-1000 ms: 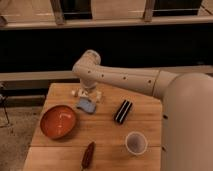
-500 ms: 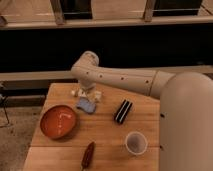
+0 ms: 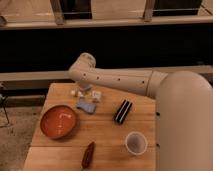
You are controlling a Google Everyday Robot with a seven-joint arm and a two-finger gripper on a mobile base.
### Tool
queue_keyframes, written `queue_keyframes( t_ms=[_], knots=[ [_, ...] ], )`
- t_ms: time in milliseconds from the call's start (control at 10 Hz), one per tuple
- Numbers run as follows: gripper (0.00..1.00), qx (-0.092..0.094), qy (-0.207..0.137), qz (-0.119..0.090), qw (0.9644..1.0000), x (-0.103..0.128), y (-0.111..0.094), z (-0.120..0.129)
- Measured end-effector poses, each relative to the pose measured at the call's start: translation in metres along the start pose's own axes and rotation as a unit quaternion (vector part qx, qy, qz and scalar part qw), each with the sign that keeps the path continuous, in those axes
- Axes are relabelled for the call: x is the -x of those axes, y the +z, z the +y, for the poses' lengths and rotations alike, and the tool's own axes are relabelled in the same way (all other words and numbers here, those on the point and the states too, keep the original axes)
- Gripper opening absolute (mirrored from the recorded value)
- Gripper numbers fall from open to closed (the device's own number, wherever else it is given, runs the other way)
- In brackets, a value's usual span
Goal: Push the ceramic bowl across the table
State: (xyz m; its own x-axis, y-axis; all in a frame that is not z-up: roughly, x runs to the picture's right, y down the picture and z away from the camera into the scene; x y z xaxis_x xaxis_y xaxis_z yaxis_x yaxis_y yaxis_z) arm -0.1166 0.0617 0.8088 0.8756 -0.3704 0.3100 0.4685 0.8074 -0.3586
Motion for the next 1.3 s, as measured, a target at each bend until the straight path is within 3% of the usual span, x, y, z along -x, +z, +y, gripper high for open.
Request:
queue_keyframes(
  t_ms=[200,600,1000,1300],
  knots=[
    [0.40,-0.005,-0.020,-0.005,0.9998,0.008,-0.003,0.008],
    [0.02,-0.009,-0.082,-0.021,0.9964,0.071,0.001,0.009],
    [0.00,-0.003,-0.146,-0.043,0.9884,0.123,0.012,0.015],
    [0.00,0.023,-0.178,-0.070,0.9813,0.143,0.039,0.031]
  ],
)
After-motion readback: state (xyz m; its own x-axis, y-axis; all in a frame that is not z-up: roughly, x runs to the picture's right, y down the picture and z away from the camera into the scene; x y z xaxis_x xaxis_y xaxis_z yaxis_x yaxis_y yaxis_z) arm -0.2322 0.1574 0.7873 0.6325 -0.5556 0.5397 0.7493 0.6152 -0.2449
